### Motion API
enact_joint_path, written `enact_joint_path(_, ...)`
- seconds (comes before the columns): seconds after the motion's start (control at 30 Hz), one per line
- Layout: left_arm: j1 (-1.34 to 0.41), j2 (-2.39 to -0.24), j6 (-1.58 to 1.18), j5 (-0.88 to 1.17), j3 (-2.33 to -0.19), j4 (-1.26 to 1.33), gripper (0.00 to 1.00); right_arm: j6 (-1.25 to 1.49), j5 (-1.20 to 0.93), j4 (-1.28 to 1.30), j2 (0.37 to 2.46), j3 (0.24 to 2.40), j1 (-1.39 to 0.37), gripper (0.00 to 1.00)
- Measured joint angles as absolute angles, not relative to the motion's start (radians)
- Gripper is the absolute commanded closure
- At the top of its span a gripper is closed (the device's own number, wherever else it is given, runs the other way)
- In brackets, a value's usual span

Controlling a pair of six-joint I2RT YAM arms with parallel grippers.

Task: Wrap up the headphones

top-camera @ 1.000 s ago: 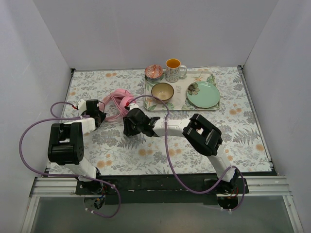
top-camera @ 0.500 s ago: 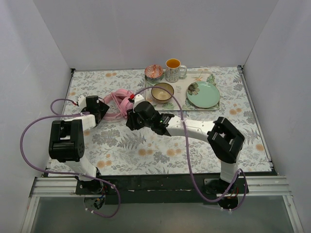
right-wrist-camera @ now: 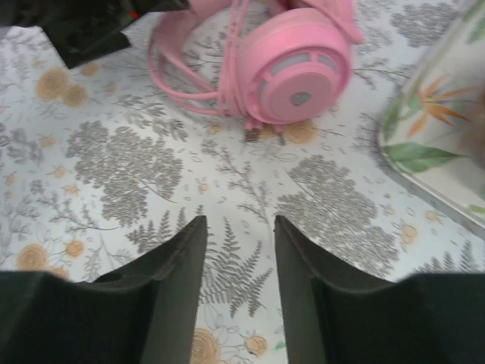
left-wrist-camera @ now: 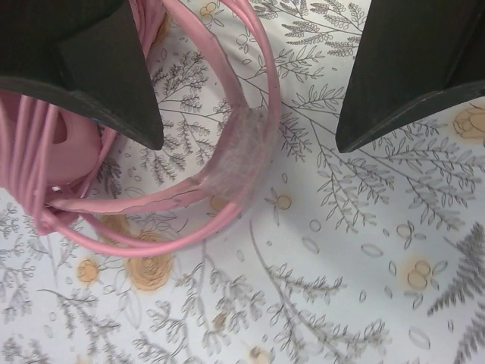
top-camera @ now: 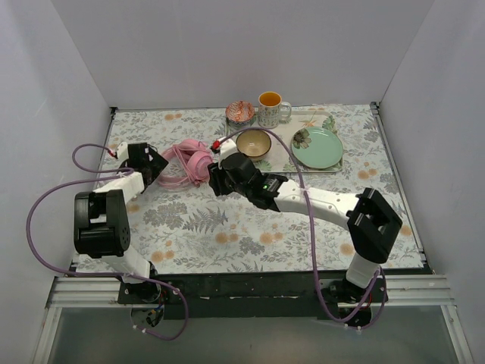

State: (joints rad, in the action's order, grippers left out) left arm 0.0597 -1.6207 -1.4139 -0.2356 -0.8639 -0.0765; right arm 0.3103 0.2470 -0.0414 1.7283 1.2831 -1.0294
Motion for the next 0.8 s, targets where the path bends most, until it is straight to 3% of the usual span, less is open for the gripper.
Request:
enact_joint_path(0.23, 0.064, -1.548, -1.142, -0.154, -0.948, -0.096, 0.02, 0.284, 0.326, 0.007, 1.560, 1.164, -0.907, 0.39)
enact_joint_path(0.27, 0.064, -1.534, -1.088, -0.133, -0.951, -0.094, 0.02, 0.284, 0.329, 0.014, 1.541, 1.151, -0.878, 0.32)
enact_joint_path(0.33, 0.064, -1.509, -0.986, -0.072, -0.951, -0.092, 0.02, 0.285, 0.338, 0.027, 1.491, 1.115, -0.799, 0.31)
enact_joint_path(0.57, 0.064, -1.478, -0.694, 0.122, -0.976, -0.200, 0.02, 0.288, 0.372, 0.073, 1.326, 0.960, -0.503, 0.02)
enact_joint_path(0.8, 0.064, -1.314, -0.562, 0.252, -0.917, -0.271, 0.02, 0.245, 0.451, 0.038, 1.137, 0.785, -0.359, 0.02)
